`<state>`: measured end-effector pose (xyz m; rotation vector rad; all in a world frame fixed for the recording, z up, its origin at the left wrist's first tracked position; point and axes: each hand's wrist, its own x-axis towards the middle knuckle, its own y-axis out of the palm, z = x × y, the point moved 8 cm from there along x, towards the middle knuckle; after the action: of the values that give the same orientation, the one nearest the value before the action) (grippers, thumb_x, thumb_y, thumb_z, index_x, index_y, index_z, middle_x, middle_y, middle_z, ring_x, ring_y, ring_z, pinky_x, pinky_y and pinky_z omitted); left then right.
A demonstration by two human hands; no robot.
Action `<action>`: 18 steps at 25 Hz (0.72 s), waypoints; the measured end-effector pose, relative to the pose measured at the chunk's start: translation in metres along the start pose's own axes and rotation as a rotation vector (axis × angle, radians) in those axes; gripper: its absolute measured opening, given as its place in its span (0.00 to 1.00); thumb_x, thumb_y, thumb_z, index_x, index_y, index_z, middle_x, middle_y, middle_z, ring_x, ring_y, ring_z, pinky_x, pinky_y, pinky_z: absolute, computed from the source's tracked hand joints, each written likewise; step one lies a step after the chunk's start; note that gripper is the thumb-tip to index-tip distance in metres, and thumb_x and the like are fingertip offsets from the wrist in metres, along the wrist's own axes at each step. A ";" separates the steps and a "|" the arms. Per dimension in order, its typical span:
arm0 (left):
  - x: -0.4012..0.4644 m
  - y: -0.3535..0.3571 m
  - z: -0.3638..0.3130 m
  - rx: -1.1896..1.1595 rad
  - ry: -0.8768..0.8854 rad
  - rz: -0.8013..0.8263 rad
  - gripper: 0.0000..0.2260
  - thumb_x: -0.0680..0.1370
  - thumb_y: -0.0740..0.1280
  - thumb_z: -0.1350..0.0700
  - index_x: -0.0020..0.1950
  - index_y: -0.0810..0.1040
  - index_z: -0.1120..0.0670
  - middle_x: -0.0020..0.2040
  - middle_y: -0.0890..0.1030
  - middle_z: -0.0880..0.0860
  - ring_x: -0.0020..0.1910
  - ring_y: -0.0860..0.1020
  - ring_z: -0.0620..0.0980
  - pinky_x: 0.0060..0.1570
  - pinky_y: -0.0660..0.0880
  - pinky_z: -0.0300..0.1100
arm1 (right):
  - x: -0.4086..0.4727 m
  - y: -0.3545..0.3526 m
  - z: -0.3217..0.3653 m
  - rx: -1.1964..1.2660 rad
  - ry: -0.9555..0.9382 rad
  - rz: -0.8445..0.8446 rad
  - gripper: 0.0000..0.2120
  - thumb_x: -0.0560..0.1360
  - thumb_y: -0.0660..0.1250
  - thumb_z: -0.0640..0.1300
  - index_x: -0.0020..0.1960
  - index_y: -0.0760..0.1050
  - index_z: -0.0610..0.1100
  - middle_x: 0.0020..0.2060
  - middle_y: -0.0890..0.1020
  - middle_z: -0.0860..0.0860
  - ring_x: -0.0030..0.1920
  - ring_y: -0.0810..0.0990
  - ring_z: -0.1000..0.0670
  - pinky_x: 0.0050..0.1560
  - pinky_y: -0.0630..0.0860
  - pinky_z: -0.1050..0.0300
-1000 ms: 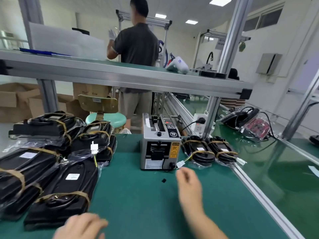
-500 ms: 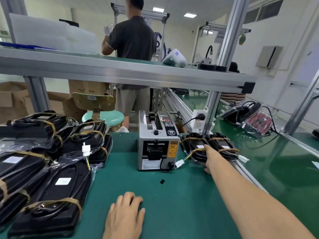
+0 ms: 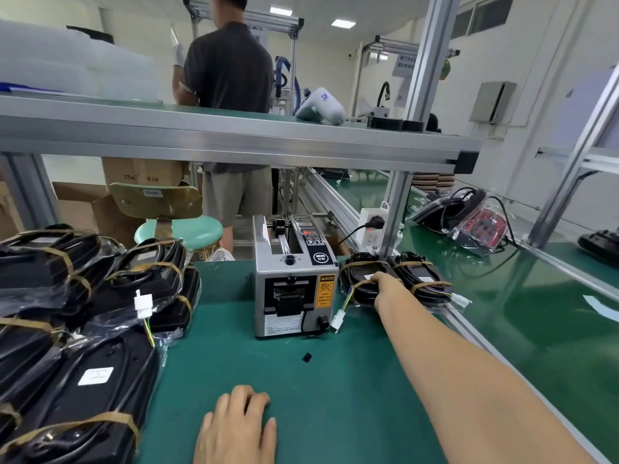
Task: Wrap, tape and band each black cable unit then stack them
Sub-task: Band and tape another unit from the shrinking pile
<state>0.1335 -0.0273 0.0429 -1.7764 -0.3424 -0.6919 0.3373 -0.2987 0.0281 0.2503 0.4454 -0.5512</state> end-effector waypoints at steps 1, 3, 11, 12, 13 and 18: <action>-0.001 -0.001 0.000 -0.013 0.004 -0.013 0.17 0.48 0.81 0.50 0.32 0.81 0.52 0.33 0.78 0.51 0.34 0.73 0.48 0.23 0.65 0.38 | -0.009 -0.003 0.000 0.090 0.045 -0.043 0.20 0.72 0.69 0.41 0.63 0.70 0.40 0.56 0.77 0.42 0.45 0.79 0.45 0.55 0.76 0.48; -0.003 0.000 0.001 -0.027 0.000 -0.008 0.20 0.46 0.83 0.52 0.33 0.81 0.52 0.33 0.78 0.51 0.32 0.75 0.49 0.25 0.64 0.38 | -0.026 -0.024 0.007 0.193 0.007 -0.097 0.29 0.67 0.73 0.36 0.65 0.68 0.36 0.56 0.79 0.41 0.45 0.79 0.44 0.52 0.78 0.41; -0.006 -0.053 -0.002 -0.523 -0.167 -0.175 0.12 0.67 0.67 0.49 0.49 0.80 0.45 0.50 0.81 0.47 0.49 0.75 0.42 0.48 0.72 0.48 | -0.176 -0.111 0.064 -0.513 -0.673 0.165 0.31 0.57 0.77 0.37 0.55 0.70 0.53 0.45 0.84 0.53 0.44 0.83 0.50 0.45 0.79 0.54; -0.002 -0.069 -0.009 -0.654 -0.146 -0.203 0.15 0.68 0.66 0.47 0.54 0.77 0.43 0.56 0.78 0.46 0.55 0.73 0.40 0.56 0.70 0.44 | -0.202 -0.092 0.060 -0.611 -0.753 0.311 0.32 0.55 0.76 0.40 0.54 0.69 0.55 0.45 0.84 0.55 0.44 0.84 0.53 0.45 0.79 0.58; 0.005 -0.086 -0.020 -0.721 -0.089 -0.202 0.18 0.68 0.67 0.46 0.58 0.75 0.42 0.62 0.75 0.46 0.61 0.71 0.40 0.61 0.66 0.38 | -0.224 -0.069 0.052 -0.702 -0.814 0.467 0.33 0.54 0.75 0.42 0.55 0.68 0.55 0.46 0.84 0.56 0.46 0.84 0.55 0.47 0.78 0.61; 0.030 -0.124 -0.036 -0.949 0.011 0.039 0.35 0.63 0.77 0.54 0.68 0.70 0.41 0.68 0.70 0.43 0.68 0.69 0.42 0.62 0.66 0.30 | -0.291 0.033 -0.001 -0.893 -0.905 1.060 0.38 0.61 0.77 0.37 0.62 0.61 0.54 0.53 0.80 0.54 0.54 0.80 0.55 0.57 0.77 0.54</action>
<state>0.0781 -0.0253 0.1634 -2.6560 0.0639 -0.9169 0.1339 -0.1409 0.1680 -0.6075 -0.3694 0.6095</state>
